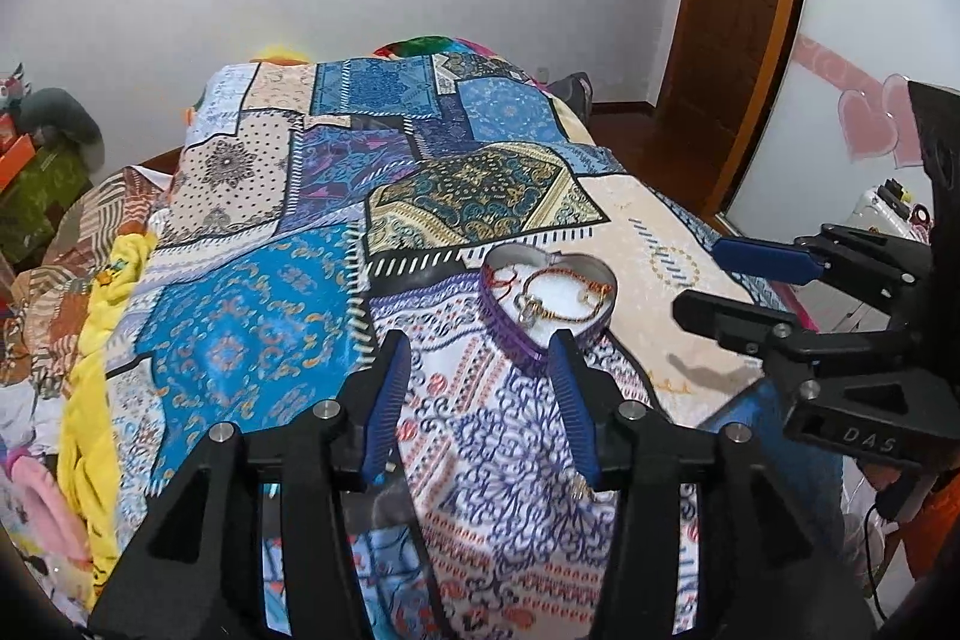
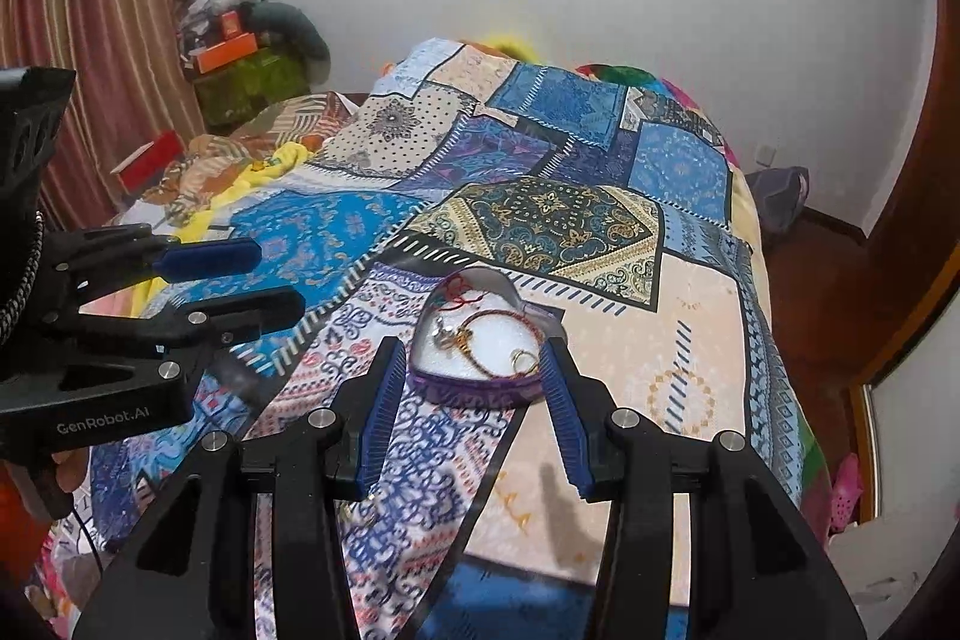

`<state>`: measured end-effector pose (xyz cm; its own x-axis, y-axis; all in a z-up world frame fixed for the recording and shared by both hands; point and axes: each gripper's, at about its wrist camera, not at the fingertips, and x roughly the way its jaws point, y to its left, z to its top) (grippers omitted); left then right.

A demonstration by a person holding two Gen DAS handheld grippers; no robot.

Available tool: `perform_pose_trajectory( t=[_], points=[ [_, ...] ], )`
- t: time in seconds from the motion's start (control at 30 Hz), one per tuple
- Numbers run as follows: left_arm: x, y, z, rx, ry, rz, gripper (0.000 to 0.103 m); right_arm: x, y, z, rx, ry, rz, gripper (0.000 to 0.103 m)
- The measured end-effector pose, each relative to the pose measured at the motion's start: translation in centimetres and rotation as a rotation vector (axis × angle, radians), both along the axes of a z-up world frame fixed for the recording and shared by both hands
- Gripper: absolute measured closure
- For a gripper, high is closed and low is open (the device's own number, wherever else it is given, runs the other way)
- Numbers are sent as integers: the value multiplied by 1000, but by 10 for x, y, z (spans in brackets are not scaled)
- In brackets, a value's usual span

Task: Organize jewelry
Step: 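Move both tools to the remaining rings and grasp a gold ring with the right tool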

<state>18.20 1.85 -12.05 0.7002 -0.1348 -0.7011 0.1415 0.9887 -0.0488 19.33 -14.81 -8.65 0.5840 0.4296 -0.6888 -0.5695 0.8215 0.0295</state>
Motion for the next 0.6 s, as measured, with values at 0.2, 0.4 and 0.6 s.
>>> perform_pose_trajectory(
  t=[0.2, 0.4, 0.6],
  points=[
    [-19, 9, -6, 10, 16, 15, 56, -15, 3, -8, -9, 18, 9, 60],
    [-32, 15, -19, 23, 42, 28, 56, -23, 12, -34, -39, 93, 34, 60],
    [-36, 20, -39, 23, 93, 36, 56, -30, 26, -65, -86, 178, 77, 60]
  ],
)
